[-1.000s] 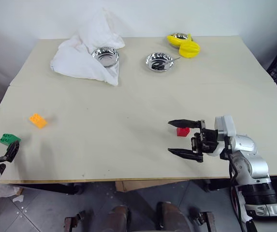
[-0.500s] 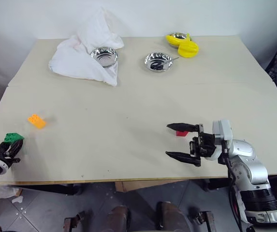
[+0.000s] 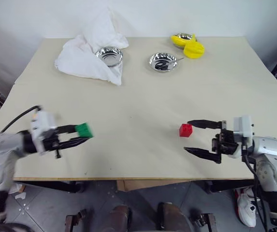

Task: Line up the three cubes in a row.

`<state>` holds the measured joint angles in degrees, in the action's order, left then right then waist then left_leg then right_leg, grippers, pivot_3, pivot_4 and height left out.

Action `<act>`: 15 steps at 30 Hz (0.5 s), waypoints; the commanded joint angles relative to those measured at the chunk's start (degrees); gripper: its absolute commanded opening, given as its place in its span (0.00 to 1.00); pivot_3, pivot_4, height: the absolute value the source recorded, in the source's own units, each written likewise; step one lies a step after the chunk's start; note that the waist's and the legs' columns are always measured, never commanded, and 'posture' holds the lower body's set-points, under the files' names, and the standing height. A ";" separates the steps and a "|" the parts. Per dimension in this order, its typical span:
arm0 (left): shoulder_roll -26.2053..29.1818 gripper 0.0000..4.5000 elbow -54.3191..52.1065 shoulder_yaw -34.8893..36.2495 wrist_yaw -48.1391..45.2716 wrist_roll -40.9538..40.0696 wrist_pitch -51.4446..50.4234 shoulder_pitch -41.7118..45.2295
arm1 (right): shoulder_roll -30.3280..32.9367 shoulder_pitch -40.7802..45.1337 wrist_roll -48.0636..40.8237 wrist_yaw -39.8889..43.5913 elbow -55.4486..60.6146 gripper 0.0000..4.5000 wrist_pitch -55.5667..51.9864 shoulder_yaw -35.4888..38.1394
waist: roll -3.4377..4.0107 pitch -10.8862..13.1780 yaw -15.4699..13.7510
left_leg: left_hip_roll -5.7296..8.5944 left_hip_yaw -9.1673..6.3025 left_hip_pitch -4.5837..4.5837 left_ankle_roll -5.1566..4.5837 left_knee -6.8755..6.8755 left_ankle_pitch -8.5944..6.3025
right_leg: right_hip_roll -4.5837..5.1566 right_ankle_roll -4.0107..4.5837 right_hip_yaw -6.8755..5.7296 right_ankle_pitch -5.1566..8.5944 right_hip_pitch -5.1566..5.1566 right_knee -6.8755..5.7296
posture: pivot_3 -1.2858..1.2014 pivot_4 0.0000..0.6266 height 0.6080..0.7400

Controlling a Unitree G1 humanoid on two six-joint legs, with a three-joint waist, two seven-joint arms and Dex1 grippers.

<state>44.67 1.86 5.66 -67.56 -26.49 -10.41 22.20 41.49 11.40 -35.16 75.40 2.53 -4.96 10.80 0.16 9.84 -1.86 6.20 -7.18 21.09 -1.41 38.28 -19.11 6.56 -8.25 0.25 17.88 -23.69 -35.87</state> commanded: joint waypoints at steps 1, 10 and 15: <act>-6.78 0.33 8.48 -9.45 -2.35 5.80 1.86 10.68 | 2.00 -1.91 -0.25 0.11 0.27 1.00 0.71 3.99 | -0.02 -0.01 0.21 | 0.04 0.02 0.02 -0.02 0.02 0.01 | -0.01 -0.03 -0.11 -0.02 0.00 -0.06 | 0.52 0.24 1.00; -21.92 0.33 48.00 -16.92 -4.95 17.95 20.87 31.35 | 2.43 -12.09 -2.06 -3.13 8.71 1.00 -0.41 10.75 | -0.22 0.10 1.86 | 0.00 0.36 0.08 -0.08 -0.08 0.00 | -0.11 -0.12 -0.17 -0.06 -0.22 -0.11 | 0.52 0.24 1.00; -25.63 0.33 57.62 -16.41 -5.13 20.70 25.49 35.61 | 1.61 -16.17 -2.37 -5.16 11.77 1.00 -0.51 12.24 | -0.35 0.17 1.18 | 0.07 0.35 0.11 -0.12 0.09 0.01 | -0.10 -0.18 -0.15 -0.09 -0.21 -0.11 | 0.52 0.24 1.00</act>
<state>19.75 58.06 -11.61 -72.39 -6.32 13.48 56.14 43.51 -4.04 -36.07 71.08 11.96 -5.49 21.09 -0.19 10.01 -0.68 6.28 -6.83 21.23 -1.53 38.42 -19.10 6.46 -8.44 0.11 17.79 -23.91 -35.98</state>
